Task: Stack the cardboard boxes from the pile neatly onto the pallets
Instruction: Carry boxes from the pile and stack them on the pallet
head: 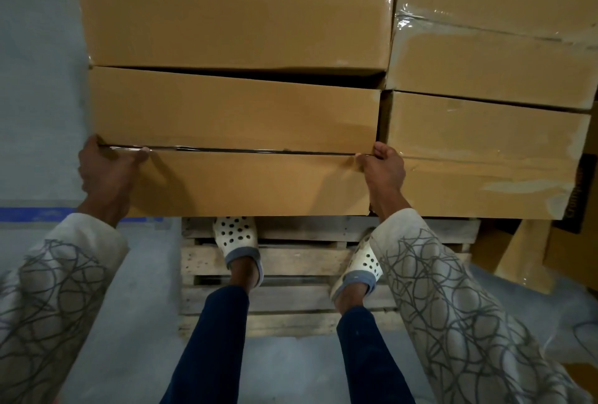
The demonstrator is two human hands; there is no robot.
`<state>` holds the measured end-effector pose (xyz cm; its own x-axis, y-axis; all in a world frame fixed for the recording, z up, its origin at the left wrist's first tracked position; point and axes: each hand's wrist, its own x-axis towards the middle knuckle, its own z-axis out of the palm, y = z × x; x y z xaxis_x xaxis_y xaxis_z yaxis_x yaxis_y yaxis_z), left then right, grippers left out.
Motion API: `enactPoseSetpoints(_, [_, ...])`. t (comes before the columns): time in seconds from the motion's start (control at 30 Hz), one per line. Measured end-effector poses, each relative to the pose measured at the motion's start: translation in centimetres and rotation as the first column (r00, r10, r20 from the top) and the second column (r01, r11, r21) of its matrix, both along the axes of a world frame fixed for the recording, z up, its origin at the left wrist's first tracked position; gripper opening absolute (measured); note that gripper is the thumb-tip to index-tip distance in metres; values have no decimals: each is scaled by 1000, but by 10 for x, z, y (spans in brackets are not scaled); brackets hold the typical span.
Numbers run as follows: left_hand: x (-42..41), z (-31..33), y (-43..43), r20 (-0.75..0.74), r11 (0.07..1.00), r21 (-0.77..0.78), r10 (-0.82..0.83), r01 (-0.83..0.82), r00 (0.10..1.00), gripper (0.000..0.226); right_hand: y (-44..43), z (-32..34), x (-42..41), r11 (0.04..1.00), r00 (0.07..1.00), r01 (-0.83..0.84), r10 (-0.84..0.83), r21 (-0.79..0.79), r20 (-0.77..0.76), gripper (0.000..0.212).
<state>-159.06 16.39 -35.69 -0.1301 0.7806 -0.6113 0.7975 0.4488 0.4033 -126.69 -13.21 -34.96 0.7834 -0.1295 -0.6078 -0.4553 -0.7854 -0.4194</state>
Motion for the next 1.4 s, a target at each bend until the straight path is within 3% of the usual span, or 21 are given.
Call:
enactPoseSetpoints(0.3, [-17,-17,8,34,999,-38,-5,7,999,87,1,1,3,989,991,-131,132,-71,9,58])
enactPoseSetpoints(0.53, [-26,-16,4,60,988,-58,-138,141,989,96,4,-5,-10,886,914,-403,403,-229,-50,78])
enactPoseSetpoints(0.63, [-25,-11,2,-10,974,-38,-222,221,975,92,2,3,-21,832,864,-502,493,-237,-101,92])
enactPoseSetpoints(0.77, [-3,11,-18,-178,918,23,-385,395,905,91,-6,23,-30,852,883,-469,459,-233,-99,83])
enactPoseSetpoints(0.9, [42,56,-79,-9,851,-42,-524,523,852,93,-26,60,-35,853,887,-461,436,-244,-151,78])
enactPoseSetpoints(1.13, [156,116,-211,312,814,-227,-459,534,832,63,-88,85,9,887,911,-411,390,-212,-137,64])
enactPoseSetpoints(1.27, [230,107,-276,356,826,-247,-409,507,840,58,-140,70,77,903,921,-388,375,-184,-103,60])
enactPoseSetpoints(1.4, [301,80,-329,292,863,-248,-367,440,883,50,-203,52,163,858,885,-462,462,-226,-53,60])
